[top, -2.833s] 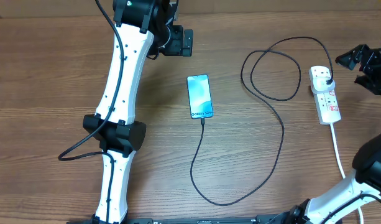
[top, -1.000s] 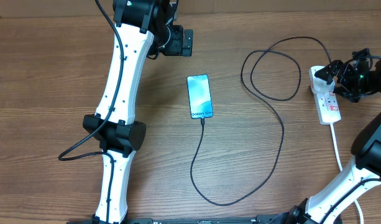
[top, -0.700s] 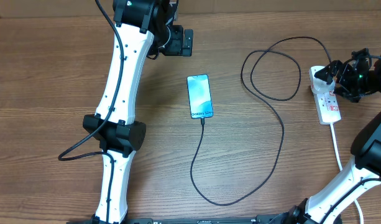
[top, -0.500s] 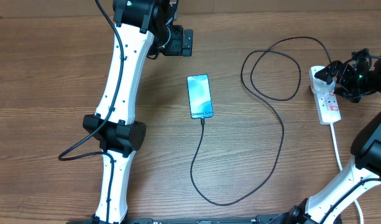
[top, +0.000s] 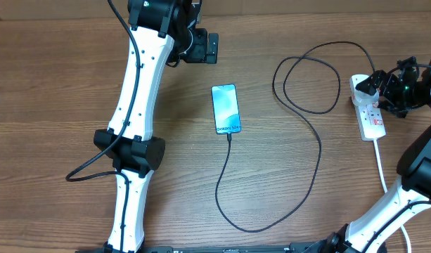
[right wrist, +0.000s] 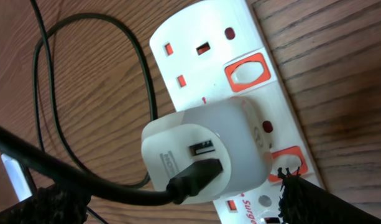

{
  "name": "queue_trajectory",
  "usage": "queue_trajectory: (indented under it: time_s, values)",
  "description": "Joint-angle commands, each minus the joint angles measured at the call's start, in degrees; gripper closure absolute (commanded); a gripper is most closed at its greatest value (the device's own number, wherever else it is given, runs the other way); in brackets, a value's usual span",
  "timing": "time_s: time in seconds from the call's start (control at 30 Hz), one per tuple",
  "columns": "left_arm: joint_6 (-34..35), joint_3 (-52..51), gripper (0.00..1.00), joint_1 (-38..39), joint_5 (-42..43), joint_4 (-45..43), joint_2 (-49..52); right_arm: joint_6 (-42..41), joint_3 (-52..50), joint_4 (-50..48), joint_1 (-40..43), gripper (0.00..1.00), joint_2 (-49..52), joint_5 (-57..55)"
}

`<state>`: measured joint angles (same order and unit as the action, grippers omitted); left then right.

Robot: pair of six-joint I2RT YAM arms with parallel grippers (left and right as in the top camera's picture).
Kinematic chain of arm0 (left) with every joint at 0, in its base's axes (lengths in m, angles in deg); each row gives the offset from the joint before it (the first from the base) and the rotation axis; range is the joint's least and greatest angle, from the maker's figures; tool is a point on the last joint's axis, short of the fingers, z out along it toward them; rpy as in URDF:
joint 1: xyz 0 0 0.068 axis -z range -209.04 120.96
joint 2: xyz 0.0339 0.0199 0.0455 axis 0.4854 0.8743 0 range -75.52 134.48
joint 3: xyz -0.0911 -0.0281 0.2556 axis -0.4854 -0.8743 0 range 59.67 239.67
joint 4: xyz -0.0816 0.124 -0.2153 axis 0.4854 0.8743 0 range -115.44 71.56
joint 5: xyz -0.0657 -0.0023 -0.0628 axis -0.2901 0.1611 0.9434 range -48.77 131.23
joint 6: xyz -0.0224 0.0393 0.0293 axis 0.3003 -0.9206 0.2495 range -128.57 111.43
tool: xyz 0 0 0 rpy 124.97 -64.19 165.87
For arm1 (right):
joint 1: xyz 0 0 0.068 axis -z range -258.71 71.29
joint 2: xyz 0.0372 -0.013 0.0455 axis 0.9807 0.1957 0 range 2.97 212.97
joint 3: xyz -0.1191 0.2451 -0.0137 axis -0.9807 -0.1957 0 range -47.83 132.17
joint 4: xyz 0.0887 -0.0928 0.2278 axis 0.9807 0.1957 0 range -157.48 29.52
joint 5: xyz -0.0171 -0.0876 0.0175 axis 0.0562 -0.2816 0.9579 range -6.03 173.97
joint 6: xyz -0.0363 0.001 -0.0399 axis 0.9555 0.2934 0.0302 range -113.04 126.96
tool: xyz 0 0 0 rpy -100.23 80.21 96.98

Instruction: Plug charger to phone and switch on socket

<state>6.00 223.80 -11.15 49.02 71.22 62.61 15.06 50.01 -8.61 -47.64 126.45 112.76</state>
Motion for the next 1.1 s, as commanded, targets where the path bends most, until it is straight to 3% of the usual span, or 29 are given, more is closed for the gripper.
queue_trajectory:
  time_s: [0.0,0.43,1.07]
  values:
    - [-0.85,0.98,0.00,-0.26,-0.79,0.13,-0.24,-0.13,-0.39,-0.55,-0.26,0.00,1.84,-0.81]
    - [-0.87,0.98,0.00,-0.26,-0.79,0.13,-0.24,-0.11,-0.37,-1.60,-0.26,0.00,3.63,5.40]
    - [-0.87,0.98,0.00,-0.26,-0.79,0.13,-0.24,-0.15,-0.28,-2.16,-0.22,0.00,3.63,2.08]
